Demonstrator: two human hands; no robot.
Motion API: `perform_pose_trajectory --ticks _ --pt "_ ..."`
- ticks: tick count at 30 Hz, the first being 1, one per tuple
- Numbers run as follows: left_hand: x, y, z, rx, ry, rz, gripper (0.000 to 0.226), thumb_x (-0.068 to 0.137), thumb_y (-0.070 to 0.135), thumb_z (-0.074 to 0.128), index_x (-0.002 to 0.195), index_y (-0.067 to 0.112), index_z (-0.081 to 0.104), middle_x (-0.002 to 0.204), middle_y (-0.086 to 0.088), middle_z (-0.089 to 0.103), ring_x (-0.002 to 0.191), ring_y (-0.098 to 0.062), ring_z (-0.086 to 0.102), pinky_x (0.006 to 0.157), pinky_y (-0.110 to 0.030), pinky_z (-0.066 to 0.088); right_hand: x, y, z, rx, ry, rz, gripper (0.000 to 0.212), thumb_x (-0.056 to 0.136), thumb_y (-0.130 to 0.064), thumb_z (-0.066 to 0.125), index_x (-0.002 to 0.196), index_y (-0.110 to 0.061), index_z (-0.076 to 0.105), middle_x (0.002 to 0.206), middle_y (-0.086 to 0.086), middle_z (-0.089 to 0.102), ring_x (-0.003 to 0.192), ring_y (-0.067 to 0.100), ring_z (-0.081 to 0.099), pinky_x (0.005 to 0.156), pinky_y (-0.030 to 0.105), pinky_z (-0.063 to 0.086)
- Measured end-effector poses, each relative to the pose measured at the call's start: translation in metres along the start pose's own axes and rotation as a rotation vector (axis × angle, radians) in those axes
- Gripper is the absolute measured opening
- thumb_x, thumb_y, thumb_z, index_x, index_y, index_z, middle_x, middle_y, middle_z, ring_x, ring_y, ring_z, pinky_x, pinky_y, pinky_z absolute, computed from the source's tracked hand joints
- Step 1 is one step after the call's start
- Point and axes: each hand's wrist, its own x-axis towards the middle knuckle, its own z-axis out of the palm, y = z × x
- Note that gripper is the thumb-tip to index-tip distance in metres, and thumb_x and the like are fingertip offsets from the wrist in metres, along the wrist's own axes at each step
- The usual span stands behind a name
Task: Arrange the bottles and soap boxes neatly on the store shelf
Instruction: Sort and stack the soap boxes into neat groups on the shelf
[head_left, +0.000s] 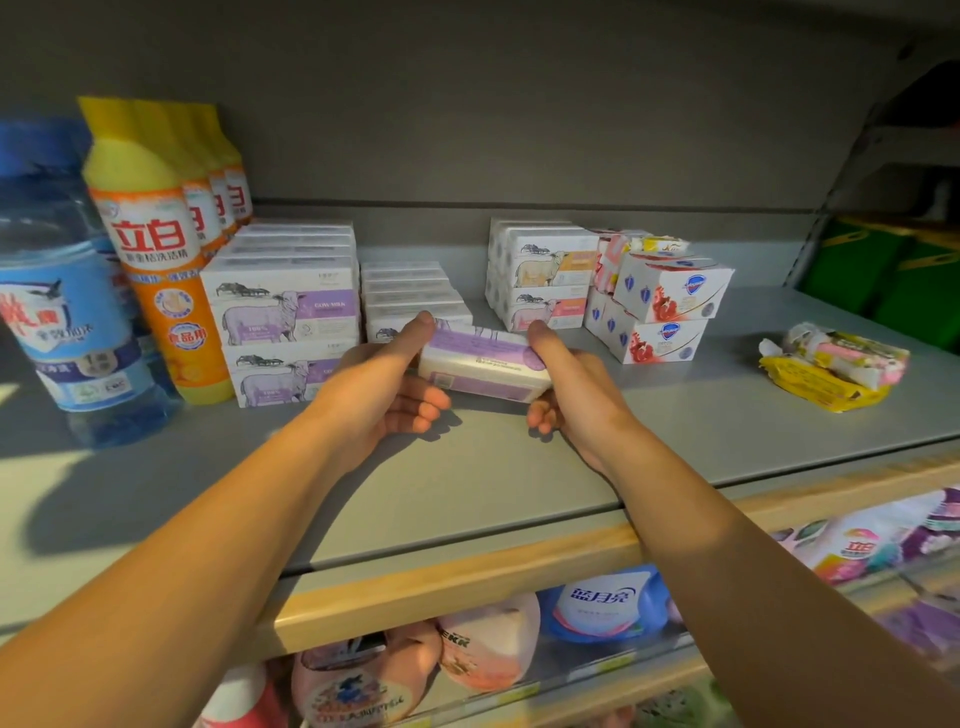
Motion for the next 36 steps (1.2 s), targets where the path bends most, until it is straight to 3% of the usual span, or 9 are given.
perform_pose_trajectory --ticks 3,5,8,12,14,17,19,26,36 --pt "0.001 -0.002 0.000 -0.043 -0.036 0.021 0.048 0.084 0.052 0.068 0.103 0.008 0.066 0.076 -0.017 0.070 0.056 -0.025 0.061 0.053 -0.029 0.054 -0.001 0.002 -0.002 0.118 -0.038 -0.092 0.018 0.088 -0.026 0.063 0.102 -0.017 0.067 0.092 0.011 0.070 0.071 0.021 0.069 0.059 0.030 0.054" --pt "0.001 -0.005 0.003 -0.012 -0.037 0.064 0.040 0.085 0.045 0.071 0.108 0.013 0.067 0.087 -0.014 0.071 0.061 -0.025 0.065 0.059 -0.033 0.057 -0.002 0.006 -0.005 0.109 -0.046 -0.210 0.042 0.085 -0.006 0.067 0.123 -0.023 0.059 0.116 0.003 0.067 0.093 0.018 0.071 0.072 0.027 0.056" --pt "0.000 -0.009 0.005 0.069 0.041 0.165 0.020 0.086 0.034 0.072 0.103 0.024 0.067 0.096 -0.003 0.073 0.072 -0.020 0.072 0.064 -0.038 0.060 -0.005 0.011 -0.002 -0.015 -0.043 -0.328 0.076 0.080 0.002 0.072 0.142 -0.029 0.041 0.132 -0.003 0.058 0.100 0.017 0.069 0.081 0.027 0.057" --pt "-0.002 -0.006 0.006 0.347 0.082 0.452 0.011 0.086 0.021 0.073 0.095 0.026 0.068 0.089 0.011 0.074 0.084 -0.004 0.070 0.071 -0.021 0.056 -0.003 0.013 0.002 -0.227 0.040 -0.425 0.080 0.077 0.004 0.073 0.143 -0.027 0.040 0.138 0.005 0.047 0.118 0.021 0.057 0.099 0.040 0.051" --pt "-0.005 -0.004 0.006 0.414 0.073 0.573 0.028 0.083 0.017 0.076 0.108 0.024 0.067 0.102 0.008 0.072 0.093 -0.007 0.068 0.079 -0.022 0.054 -0.003 0.014 0.003 -0.323 0.088 -0.486 0.071 0.079 -0.002 0.073 0.140 -0.026 0.045 0.135 0.005 0.048 0.121 0.019 0.052 0.103 0.032 0.047" --pt "-0.010 -0.001 0.007 0.492 0.078 0.704 0.046 0.074 0.028 0.076 0.119 0.028 0.064 0.107 0.016 0.068 0.098 0.000 0.064 0.079 -0.018 0.053 -0.003 0.014 0.004 -0.415 0.142 -0.578 0.061 0.081 -0.009 0.075 0.136 -0.020 0.051 0.129 0.005 0.054 0.113 0.009 0.049 0.091 0.001 0.036" --pt "-0.014 0.001 0.009 0.502 0.070 0.749 0.047 0.072 0.029 0.075 0.116 0.037 0.062 0.105 0.026 0.065 0.098 0.005 0.061 0.078 -0.019 0.054 -0.003 0.013 0.003 -0.437 0.179 -0.603 0.057 0.081 -0.008 0.076 0.133 -0.018 0.053 0.126 0.005 0.056 0.109 0.004 0.046 0.087 -0.003 0.031" --pt "-0.010 -0.003 0.004 0.498 0.100 0.639 0.037 0.081 0.019 0.078 0.116 0.022 0.066 0.107 0.009 0.072 0.097 -0.004 0.067 0.085 -0.029 0.056 -0.007 0.011 0.001 -0.363 0.168 -0.607 0.055 0.081 -0.008 0.074 0.131 -0.021 0.056 0.123 -0.001 0.051 0.109 0.003 0.048 0.086 0.002 0.039" --pt "-0.013 -0.007 0.001 1.043 0.136 0.406 0.029 0.091 0.043 0.062 0.097 0.015 0.069 0.091 -0.002 0.074 0.087 -0.022 0.067 0.079 -0.036 0.052 -0.005 0.011 0.002 -0.569 0.131 -0.531 0.050 0.083 -0.009 0.071 0.130 -0.020 0.060 0.131 0.003 0.050 0.117 0.015 0.052 0.099 0.020 0.040"
